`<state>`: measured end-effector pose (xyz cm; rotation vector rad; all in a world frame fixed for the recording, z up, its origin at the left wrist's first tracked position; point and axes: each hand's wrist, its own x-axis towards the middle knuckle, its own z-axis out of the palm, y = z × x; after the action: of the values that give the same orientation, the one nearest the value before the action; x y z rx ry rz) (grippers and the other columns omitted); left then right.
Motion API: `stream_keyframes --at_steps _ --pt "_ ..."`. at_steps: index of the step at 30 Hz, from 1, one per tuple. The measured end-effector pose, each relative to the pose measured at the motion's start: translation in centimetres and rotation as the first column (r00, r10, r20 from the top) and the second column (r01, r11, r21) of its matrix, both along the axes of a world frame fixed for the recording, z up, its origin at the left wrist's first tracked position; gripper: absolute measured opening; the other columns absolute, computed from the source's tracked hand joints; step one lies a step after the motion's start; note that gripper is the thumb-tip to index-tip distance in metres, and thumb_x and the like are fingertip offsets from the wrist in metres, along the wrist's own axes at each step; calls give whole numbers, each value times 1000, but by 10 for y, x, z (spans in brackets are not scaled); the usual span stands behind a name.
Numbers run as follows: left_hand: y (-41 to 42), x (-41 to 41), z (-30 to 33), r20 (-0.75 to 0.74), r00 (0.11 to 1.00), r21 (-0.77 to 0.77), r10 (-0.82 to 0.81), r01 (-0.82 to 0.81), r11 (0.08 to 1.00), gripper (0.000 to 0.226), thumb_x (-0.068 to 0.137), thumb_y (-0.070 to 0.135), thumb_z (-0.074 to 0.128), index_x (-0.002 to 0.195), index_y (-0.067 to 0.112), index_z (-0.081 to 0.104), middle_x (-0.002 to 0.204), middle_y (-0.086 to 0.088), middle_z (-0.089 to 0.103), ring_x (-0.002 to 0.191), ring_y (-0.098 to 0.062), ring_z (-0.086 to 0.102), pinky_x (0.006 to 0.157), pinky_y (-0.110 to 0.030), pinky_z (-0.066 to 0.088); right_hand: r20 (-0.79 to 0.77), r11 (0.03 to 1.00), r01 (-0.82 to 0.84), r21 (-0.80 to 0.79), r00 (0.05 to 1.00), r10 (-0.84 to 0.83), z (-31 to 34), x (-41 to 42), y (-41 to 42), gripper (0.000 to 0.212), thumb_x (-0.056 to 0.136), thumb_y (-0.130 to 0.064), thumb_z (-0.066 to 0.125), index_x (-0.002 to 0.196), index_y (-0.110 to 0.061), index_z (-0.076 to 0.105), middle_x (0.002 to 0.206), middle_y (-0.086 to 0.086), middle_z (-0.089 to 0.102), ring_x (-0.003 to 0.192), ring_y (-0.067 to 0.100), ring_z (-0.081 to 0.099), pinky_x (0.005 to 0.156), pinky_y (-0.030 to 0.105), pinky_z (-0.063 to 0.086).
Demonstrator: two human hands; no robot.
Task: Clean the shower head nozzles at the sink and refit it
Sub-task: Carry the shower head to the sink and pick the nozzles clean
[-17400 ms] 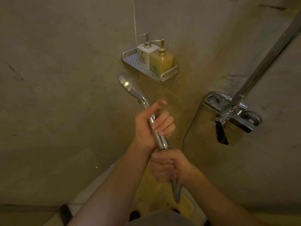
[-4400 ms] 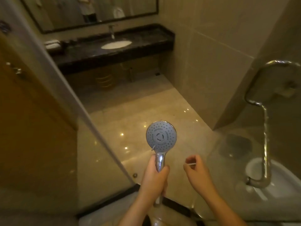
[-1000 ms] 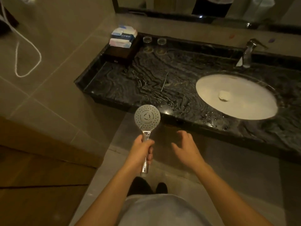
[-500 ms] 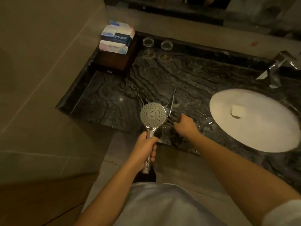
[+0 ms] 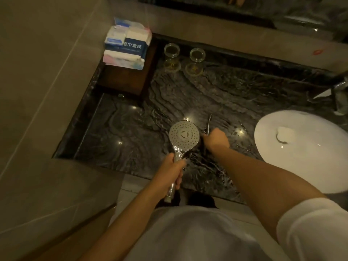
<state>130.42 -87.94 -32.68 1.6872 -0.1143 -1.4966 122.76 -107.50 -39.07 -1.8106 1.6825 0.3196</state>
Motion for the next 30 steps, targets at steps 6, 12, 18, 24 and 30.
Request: stream_keyframes --at_steps 6,12,18,24,30 --pt "-13 -4 -3 -19 1000 16 12 -11 1000 9 99 16 58 106 13 54 61 0 50 44 -11 44 40 -25 34 -31 997 -70 14 997 70 -4 -10 -7 23 95 -29 57 101 -8 63 96 11 67 87 29 68 78 45 59" --pt "-29 -15 -7 12 1000 40 3 -3 999 4 98 15 56 100 15 53 59 0 50 43 -12 44 39 -25 33 154 992 -114 61 983 103 13 -39 -5 24 92 -27 60 85 -5 62 81 10 66 76 27 65 69 38 56" --pt "-41 -27 -5 136 982 25 -129 127 992 4 101 17 53 98 17 51 60 1 51 43 -11 45 40 -28 35 490 996 -83 45 870 50 64 -82 11 15 105 -26 40 107 -14 47 86 4 63 70 16 59 60 33 48" --pt "-51 -38 -8 312 918 27 -247 251 968 14 99 20 60 94 24 49 65 -5 51 40 -12 43 38 -27 34 526 945 -297 -138 787 324 91 -114 22 38 106 -32 35 142 -42 40 68 4 65 51 14 56 50 35 46" --pt "-57 -45 5 429 820 93 -380 378 921 19 97 28 69 107 25 53 79 2 55 54 -11 49 35 -19 35 387 887 -358 -294 803 452 97 -111 14 49 105 -32 36 148 -53 28 87 9 71 68 22 65 67 43 56"
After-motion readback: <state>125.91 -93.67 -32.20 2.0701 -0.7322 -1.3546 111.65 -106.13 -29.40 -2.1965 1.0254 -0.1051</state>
